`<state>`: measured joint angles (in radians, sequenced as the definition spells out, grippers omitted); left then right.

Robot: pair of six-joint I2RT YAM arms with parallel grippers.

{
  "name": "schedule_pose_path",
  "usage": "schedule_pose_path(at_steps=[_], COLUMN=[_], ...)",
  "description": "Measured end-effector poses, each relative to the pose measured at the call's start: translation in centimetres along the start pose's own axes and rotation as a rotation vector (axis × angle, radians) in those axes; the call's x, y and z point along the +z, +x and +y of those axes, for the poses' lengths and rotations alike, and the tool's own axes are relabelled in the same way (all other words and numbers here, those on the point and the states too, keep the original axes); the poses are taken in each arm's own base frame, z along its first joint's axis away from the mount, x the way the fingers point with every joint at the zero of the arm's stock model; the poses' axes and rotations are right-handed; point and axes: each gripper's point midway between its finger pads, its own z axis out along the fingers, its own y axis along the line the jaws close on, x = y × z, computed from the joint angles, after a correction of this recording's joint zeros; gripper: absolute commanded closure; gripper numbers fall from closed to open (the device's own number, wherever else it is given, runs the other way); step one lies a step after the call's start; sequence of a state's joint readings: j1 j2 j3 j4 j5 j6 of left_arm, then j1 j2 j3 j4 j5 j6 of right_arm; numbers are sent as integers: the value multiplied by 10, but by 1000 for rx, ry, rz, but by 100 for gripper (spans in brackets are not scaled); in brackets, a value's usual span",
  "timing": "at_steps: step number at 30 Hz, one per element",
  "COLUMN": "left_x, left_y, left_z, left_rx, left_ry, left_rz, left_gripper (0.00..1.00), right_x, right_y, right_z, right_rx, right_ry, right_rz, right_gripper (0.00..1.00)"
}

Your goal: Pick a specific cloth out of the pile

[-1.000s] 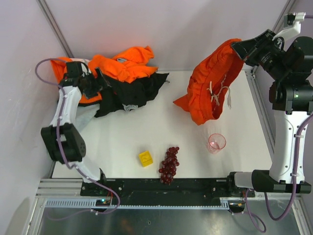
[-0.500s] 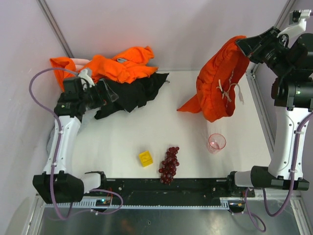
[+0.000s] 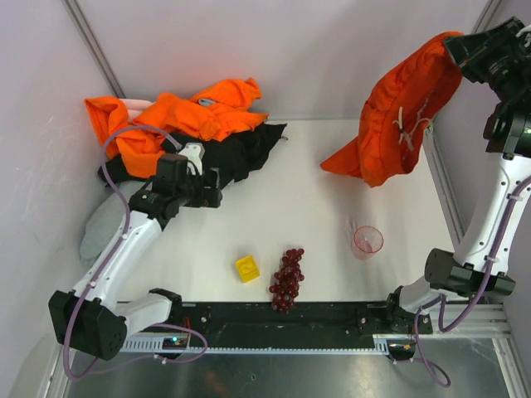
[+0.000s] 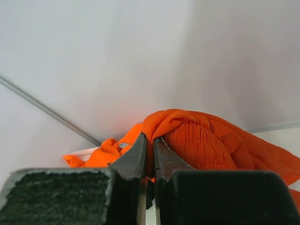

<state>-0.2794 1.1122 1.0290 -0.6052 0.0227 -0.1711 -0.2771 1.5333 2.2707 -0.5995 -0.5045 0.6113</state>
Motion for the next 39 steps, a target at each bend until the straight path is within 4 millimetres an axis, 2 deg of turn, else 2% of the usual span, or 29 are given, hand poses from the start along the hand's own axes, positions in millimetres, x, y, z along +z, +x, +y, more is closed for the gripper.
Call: schedule_pose_path(at_steps=[2, 7, 10, 15, 21, 34, 39], left_x=[4, 1, -5, -7, -5, -4, -4], left_y=[11, 11, 6, -1, 4, 5, 5], left_z=[4, 14, 17, 19, 22, 24, 24], left_rx=[19, 39, 43, 48, 48, 48, 48], left_ry=[-22, -77, -95, -104, -116, -127, -128], left_rz=[23, -10, -46, -78, -73, -72, -73], left_gripper=[0, 0, 0, 0, 0, 0, 0], right_x=[0, -4, 0, 11, 13, -26, -35], right_y=[-8, -22, -15, 27, 93, 221, 268], right_z=[-9, -33, -45, -83, -140, -218, -248], right_rx=[6, 38, 64, 141, 231, 263, 265], right_ry=[19, 74, 80, 135, 246, 432, 500], right_rz=[-19, -58, -48, 44, 181, 429, 541], right_gripper=[100, 100, 100, 100, 100, 100, 100])
